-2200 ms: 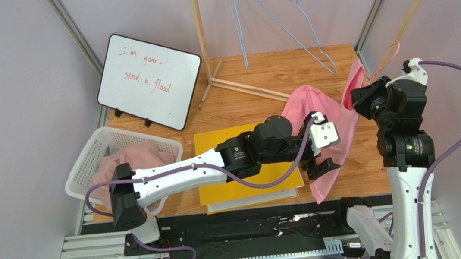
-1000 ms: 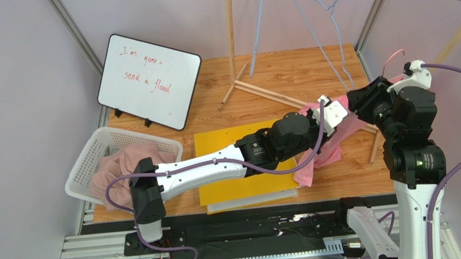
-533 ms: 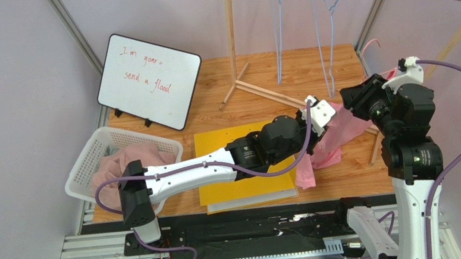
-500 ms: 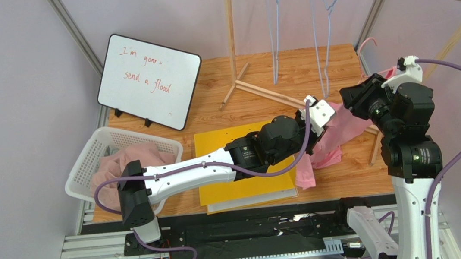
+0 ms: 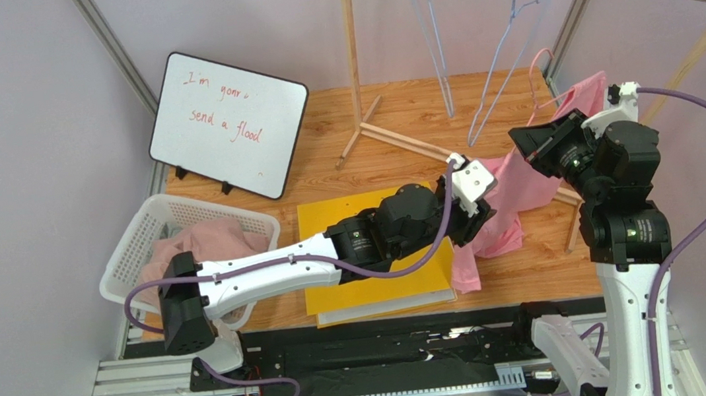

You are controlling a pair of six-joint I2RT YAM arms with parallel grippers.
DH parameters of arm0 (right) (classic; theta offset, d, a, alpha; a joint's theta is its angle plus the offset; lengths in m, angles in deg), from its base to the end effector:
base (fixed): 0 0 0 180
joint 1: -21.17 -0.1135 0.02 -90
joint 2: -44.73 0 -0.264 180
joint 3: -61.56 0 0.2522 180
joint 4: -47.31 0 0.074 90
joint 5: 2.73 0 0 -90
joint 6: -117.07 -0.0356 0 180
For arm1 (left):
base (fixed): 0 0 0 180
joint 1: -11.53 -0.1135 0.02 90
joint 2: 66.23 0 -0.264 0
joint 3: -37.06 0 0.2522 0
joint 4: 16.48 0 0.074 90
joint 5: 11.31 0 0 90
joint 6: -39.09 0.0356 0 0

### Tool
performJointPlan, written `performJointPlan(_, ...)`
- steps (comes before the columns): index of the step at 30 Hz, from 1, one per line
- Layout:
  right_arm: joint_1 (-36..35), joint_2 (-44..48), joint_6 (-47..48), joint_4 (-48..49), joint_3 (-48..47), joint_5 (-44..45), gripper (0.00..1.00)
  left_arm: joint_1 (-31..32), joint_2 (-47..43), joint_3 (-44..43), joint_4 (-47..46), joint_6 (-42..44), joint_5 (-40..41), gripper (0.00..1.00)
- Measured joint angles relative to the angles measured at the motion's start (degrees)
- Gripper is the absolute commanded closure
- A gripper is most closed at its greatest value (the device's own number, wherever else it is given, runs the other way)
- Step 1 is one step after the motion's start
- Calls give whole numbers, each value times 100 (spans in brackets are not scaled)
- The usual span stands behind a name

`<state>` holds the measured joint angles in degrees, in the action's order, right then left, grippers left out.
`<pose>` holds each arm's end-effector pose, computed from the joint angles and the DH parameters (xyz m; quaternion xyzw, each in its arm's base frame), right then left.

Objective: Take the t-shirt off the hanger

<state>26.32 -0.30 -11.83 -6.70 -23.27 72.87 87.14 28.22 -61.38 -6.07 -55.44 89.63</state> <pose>0.1326 -0.0031 0.4351 0.2222 0.7546 0.2715 0.5544 0.1060 -0.3861 0.3821 0.3797 0.6409 -0.3726 0.5534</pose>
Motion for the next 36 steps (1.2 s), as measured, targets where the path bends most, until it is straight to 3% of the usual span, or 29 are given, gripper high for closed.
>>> performJointPlan(8,0,-39,-382,66,-72,-31,100,15,-442,719,-114,-160,-223,46)
performJointPlan(13,0,-35,-527,63,-369,-26,100,13,-442,1082,-142,-337,-188,54)
performJointPlan(16,0,-28,-573,68,-531,-22,100,15,-442,1281,-199,-463,-162,67)
performJointPlan(19,0,-22,-614,70,-632,-4,100,15,-492,1508,-271,-588,-136,92)
performJointPlan(21,0,-31,-616,70,-664,28,100,15,-575,1685,-313,-682,-136,100)
performJointPlan(36,-9,-632,-682,289,-796,522,100,13,-1906,2706,-817,-1102,-404,100)
